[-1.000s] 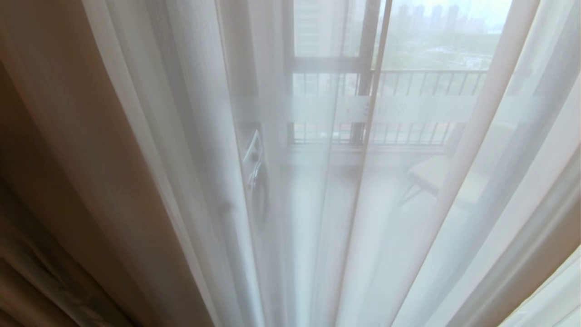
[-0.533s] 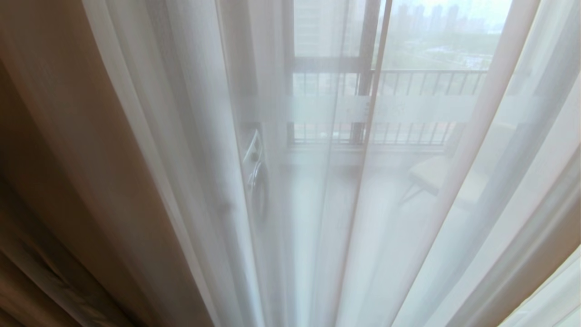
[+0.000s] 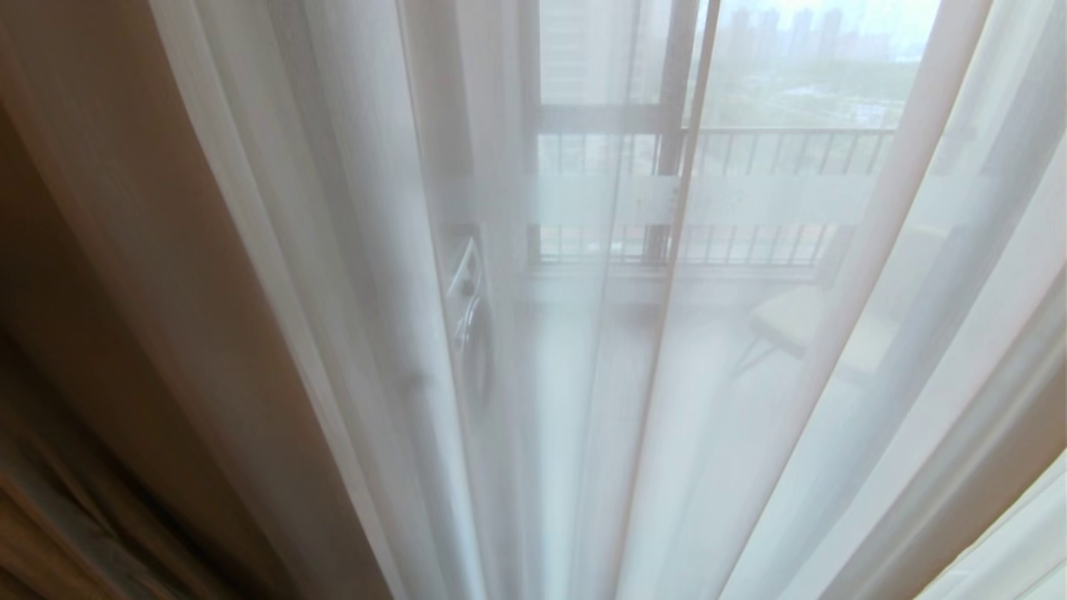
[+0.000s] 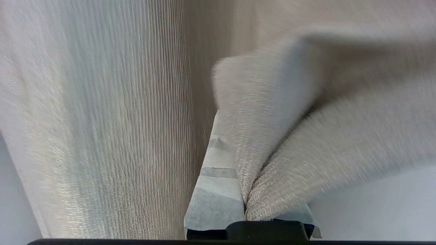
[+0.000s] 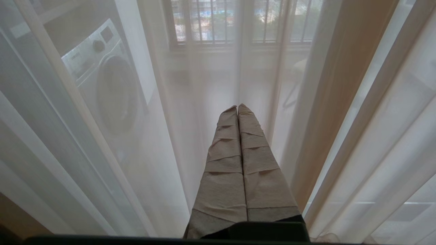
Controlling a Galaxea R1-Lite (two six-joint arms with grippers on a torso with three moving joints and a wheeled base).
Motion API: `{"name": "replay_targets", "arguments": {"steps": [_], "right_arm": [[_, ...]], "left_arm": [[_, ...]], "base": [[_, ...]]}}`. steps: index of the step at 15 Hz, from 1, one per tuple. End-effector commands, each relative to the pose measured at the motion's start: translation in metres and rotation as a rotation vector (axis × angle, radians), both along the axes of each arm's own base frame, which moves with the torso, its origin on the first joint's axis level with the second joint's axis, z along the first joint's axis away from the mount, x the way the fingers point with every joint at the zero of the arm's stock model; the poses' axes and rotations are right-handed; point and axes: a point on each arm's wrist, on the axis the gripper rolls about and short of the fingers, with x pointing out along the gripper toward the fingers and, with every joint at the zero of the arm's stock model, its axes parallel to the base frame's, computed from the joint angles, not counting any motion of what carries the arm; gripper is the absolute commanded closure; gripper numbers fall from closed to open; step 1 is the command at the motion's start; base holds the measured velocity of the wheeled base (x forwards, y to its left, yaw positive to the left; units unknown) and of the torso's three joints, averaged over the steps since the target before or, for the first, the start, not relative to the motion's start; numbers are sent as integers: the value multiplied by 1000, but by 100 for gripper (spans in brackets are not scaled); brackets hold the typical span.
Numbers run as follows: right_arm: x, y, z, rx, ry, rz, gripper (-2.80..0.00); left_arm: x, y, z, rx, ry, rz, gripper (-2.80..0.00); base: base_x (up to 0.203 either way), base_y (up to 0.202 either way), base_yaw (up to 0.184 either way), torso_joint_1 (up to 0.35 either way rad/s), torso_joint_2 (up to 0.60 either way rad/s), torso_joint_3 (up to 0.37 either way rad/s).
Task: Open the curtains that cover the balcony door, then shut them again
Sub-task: Close the outer curtains on both sides
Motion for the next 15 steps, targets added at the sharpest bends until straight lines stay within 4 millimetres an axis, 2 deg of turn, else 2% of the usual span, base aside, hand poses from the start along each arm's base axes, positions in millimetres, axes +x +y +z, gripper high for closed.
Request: {"name": "replay_targets", "arguments": {"steps": [1,9,15], "right_arm": [[0,0,0,0,0,0,0],[0,0,0,0,0,0,0],[0,0,0,0,0,0,0]], "left_arm": [[-15,-15,20,22,-25,-2,0],[-57,-63,33,-10,-7,-73,0],[-71,-121,44,0,-20,-216,0]], "base": [[0,0,0,0,0,0],[0,0,0,0,0,0],[0,0,0,0,0,0]]}}
